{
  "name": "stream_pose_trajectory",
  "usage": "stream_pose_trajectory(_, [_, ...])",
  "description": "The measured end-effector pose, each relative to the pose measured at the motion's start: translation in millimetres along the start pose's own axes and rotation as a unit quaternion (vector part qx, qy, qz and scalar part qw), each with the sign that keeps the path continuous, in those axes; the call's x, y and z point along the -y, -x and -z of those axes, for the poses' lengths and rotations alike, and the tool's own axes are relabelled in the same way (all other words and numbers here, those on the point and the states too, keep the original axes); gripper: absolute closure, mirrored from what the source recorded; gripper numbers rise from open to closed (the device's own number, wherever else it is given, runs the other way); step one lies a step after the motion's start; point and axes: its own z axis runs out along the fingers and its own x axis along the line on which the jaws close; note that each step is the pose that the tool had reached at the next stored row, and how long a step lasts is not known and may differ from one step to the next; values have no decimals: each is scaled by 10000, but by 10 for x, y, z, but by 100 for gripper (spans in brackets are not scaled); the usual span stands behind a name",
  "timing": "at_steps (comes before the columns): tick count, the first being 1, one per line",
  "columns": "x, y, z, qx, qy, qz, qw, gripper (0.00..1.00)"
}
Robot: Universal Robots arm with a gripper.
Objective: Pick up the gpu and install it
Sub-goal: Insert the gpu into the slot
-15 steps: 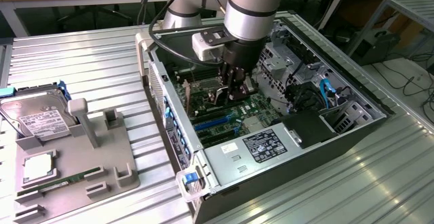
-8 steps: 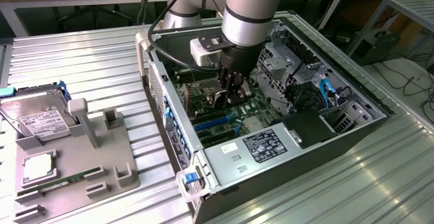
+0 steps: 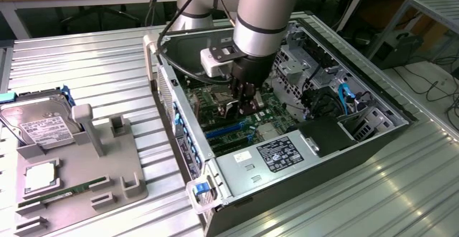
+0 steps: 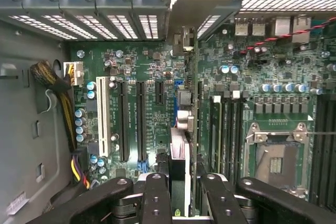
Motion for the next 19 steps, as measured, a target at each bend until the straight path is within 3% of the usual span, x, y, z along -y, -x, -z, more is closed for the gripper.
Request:
stream_pose_trajectory(8, [-34, -39, -135, 1, 0, -1, 10000, 73])
stream_pose_trajectory(19, [-46, -30, -149, -17, 1, 0, 10000, 73])
